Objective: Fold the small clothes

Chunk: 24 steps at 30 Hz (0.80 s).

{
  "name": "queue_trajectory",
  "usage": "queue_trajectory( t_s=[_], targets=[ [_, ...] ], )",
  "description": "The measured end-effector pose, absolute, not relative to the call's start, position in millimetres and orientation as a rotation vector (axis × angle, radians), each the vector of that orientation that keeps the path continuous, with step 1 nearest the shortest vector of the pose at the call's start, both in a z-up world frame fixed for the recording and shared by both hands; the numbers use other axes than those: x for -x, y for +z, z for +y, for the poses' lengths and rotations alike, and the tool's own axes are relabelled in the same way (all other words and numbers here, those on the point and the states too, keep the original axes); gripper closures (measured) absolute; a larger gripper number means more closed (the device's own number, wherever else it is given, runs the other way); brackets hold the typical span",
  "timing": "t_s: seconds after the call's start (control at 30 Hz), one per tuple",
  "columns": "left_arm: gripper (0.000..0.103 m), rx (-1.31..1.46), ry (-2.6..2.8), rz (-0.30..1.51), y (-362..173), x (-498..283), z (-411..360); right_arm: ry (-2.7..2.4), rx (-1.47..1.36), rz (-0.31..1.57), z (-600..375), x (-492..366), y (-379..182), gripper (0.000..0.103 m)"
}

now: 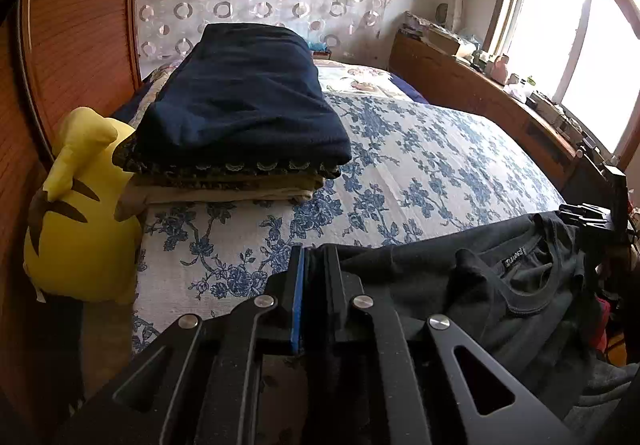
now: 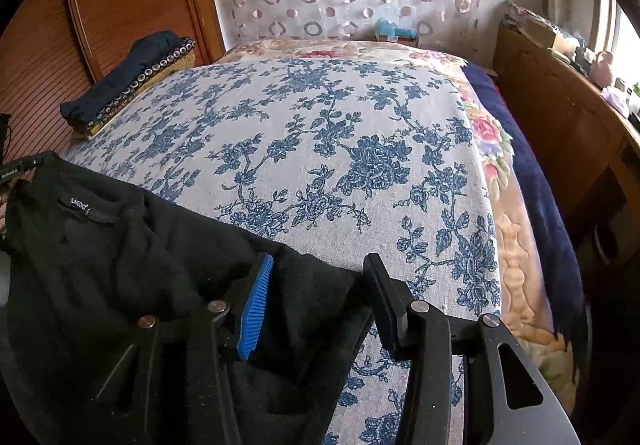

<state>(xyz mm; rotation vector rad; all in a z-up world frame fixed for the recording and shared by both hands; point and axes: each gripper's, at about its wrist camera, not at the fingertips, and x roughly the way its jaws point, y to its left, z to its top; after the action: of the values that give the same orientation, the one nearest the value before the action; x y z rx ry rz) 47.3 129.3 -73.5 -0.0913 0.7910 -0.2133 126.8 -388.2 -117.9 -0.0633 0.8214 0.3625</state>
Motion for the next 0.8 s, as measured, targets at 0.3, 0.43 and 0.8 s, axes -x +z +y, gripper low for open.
queue_trajectory(
  t_s=[0.3,0.43,0.8],
  targets=[
    [0.083,0.029,-0.205,0.859,-86.2,-63.0,119.0,0.359,0.052,0.815,-389.9,-126.2,-120.7,0.055],
    [0.072,-0.003,-0.196,0.888,-93.2,-66.5,116.8,0.356,0.043,0.82,-389.8,-126.3,-120.1,0.055],
    [0.067,0.043,-0.227,0.911,-98.9,-67.1,118.8,0.373,0.042,0.838,-389.4,-125.3,-118.8,0.059]
  ],
)
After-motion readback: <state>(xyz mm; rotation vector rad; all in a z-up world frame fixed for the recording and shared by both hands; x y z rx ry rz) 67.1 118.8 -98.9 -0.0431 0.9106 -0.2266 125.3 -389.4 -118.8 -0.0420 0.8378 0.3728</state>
